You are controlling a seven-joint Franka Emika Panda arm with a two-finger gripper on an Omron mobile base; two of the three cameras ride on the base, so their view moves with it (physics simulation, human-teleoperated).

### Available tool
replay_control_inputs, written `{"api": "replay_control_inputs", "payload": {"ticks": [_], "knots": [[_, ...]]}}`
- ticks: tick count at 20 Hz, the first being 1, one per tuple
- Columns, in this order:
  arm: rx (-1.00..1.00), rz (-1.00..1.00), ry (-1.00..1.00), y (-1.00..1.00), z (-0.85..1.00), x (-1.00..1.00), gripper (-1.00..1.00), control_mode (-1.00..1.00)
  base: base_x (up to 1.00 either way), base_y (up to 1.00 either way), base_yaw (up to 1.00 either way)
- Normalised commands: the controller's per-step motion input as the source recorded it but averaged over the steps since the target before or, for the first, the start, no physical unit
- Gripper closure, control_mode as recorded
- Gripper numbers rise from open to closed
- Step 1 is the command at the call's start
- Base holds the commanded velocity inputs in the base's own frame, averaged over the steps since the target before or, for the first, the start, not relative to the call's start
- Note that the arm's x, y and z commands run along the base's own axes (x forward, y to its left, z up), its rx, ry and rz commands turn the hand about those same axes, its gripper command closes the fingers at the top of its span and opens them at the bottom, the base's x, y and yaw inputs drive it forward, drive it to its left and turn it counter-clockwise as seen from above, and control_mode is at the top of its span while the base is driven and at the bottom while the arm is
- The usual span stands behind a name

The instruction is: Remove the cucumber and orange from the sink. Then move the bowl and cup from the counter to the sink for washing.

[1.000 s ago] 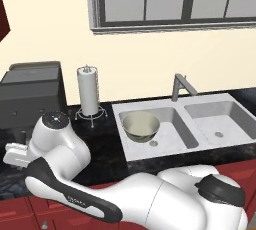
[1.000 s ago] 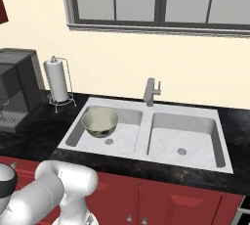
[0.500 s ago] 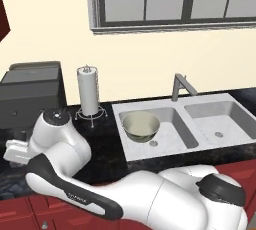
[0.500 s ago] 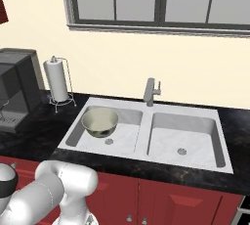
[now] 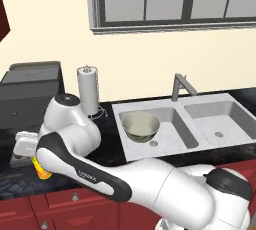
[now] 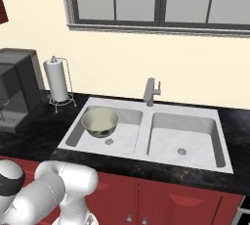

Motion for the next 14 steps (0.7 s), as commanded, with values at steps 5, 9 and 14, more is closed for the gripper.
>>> {"api": "replay_control_inputs", "payload": {"ticks": [5, 9, 14], "knots": [[-0.16, 0.21, 0.04, -0.33, 0.0, 0.08, -1.0, -1.0, 0.0, 0.0, 0.0], [-0.19, 0.19, 0.0, -0.3, 0.0, 0.09, -1.0, -1.0, 0.0, 0.0, 0.0], [-0.12, 0.13, -0.01, -0.25, -0.07, 0.12, -1.0, -1.0, 0.0, 0.0, 0.0]]}}
